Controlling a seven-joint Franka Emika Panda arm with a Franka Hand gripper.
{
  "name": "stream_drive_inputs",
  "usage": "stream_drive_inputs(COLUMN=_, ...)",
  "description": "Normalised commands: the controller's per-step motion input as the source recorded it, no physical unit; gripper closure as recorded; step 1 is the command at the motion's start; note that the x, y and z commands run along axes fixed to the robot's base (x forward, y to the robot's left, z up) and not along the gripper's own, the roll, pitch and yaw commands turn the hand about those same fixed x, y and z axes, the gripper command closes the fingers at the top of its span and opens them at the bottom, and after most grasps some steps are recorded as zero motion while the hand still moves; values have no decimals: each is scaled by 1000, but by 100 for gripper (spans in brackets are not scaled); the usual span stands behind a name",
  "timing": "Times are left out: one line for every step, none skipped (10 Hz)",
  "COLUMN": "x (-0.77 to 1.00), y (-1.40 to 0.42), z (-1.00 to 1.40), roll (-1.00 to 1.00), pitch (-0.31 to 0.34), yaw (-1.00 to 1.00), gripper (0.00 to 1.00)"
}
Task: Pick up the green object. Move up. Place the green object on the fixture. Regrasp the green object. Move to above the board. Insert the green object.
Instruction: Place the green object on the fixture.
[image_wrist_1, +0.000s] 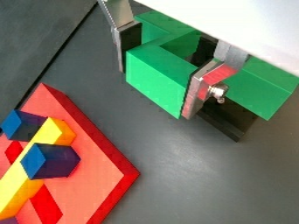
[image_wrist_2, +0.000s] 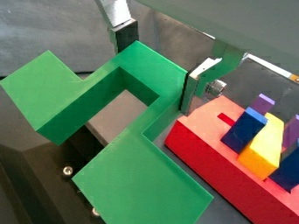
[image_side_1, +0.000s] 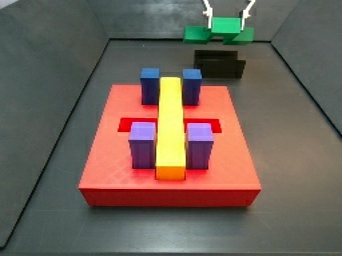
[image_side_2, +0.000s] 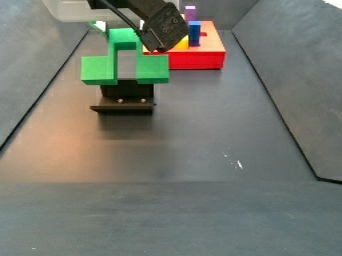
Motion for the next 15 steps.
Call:
stream_drive_inputs(x=80, y=66, z=109, roll=-880, pitch=-929, yaw=-351, gripper=100)
stream_drive_inputs(x=20, y=37, z=0, roll=-789, pitch=-957, yaw=-460, gripper=100)
stream_drive_inputs(x=-11, y=0, z=114, roll=-383, pitch=-791, yaw=-429, gripper=100)
stream_drive_inputs(x=-120, y=0, z=0, roll=249, pitch=-180, yaw=-191, gripper=100)
stream_drive_inputs(x=-34, y=-40, z=0, roll=603, pitch=0, yaw=-9, gripper=100)
stream_drive_inputs(x=0, y=-91, z=-26, roll=900, pitch=69, yaw=0, gripper=100)
stream_drive_inputs(x=80, y=-114, z=-71, roll=1000, pitch=134, yaw=74, gripper=100)
stream_drive_inputs(x=74, y=-134, z=-80, roll=860, pitch=131, yaw=51, gripper=100)
stream_drive_inputs(x=71, y=-131, z=-191, roll=729, pitch=77, yaw=83, gripper=100)
stream_drive_inputs(x=0, y=-143, z=-231, roll=429, pitch=0, yaw=83, gripper=100)
stream_drive_inputs(x=0, y=-86, z=-180, roll=20, pitch=0, yaw=146, gripper=100)
stream_drive_inputs(x=0, y=-14, z=-54, roll=-329, pitch=-14, yaw=169, gripper=100)
stream_drive_inputs(x=-74, y=0, z=0, roll=-569, pitch=-43, yaw=117, gripper=100)
stream_drive_inputs(x=-111, y=0, z=0, roll=-666, pitch=-69, yaw=66, gripper=100)
stream_drive_inputs(x=-151, y=0, z=0, roll=-746, pitch=-71, yaw=31, gripper=100)
